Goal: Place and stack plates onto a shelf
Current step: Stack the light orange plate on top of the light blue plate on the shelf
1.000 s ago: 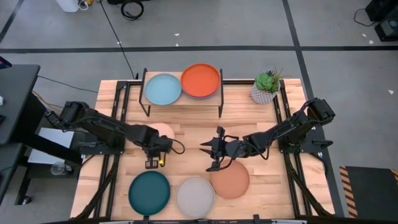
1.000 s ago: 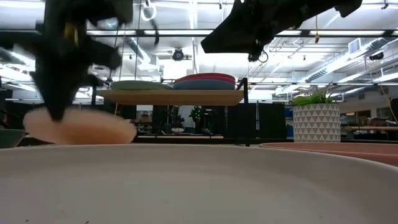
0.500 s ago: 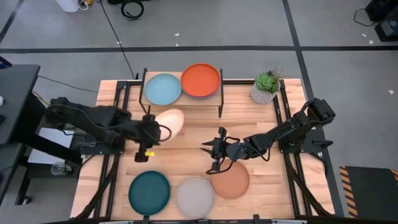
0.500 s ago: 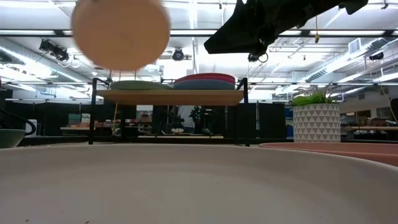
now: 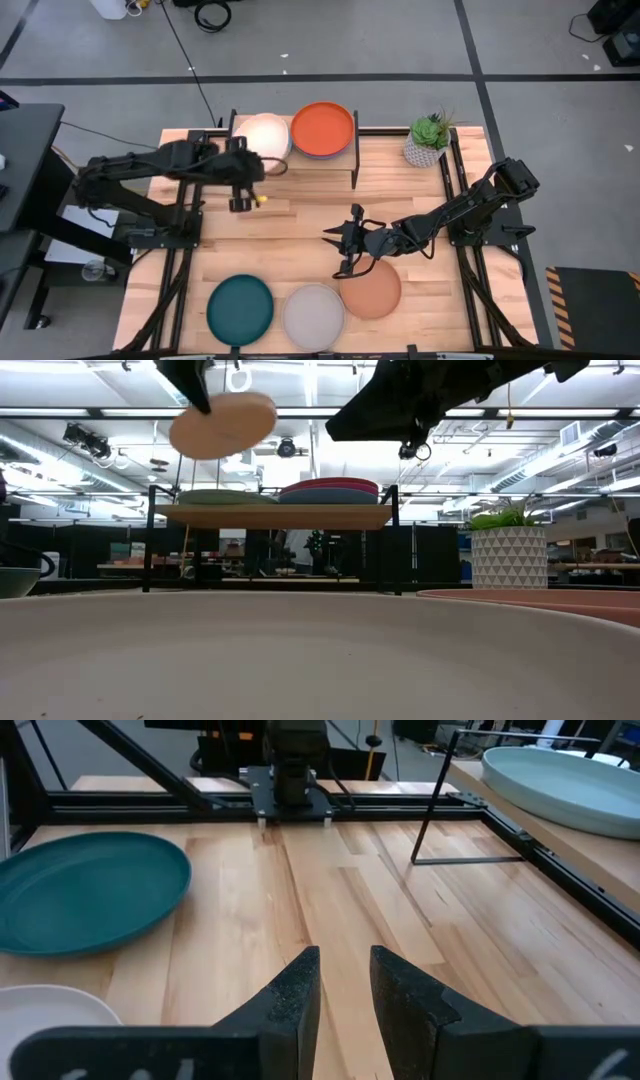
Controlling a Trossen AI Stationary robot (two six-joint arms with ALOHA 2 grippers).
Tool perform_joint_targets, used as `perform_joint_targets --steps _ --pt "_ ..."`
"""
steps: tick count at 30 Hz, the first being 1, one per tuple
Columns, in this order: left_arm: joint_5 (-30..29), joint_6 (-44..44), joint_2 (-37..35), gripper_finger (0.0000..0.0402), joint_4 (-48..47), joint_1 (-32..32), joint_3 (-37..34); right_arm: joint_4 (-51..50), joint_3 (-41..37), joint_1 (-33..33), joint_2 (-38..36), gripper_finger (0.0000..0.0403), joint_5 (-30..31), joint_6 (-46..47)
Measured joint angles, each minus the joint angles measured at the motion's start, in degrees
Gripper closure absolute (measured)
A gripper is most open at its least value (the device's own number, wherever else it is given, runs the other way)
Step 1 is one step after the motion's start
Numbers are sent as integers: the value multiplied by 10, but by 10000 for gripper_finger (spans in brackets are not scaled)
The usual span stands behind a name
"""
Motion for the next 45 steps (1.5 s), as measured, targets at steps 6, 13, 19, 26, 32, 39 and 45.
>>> perform_joint_targets --steps 6,13,19,26,32,39,45 --pt "67 96 62 385 -23 107 0 0 0 0 0 305 0 -4" --pt "80 138 119 385 -76 176 0 0 0 0 0 305 -4 -13" --pt "87 169 122 383 -77 187 0 -1 0 0 0 305 -4 -15" --pt "91 176 122 371 -81 187 0 -1 0 0 0 305 -9 -15" --pt "91 174 122 360 -53 187 0 -2 0 0 0 305 -21 -9" --pt "91 172 122 312 -30 186 0 -29 0 0 0 305 -25 5" --pt "104 161 116 288 -49 185 0 -57 0 0 -1 305 -26 0"
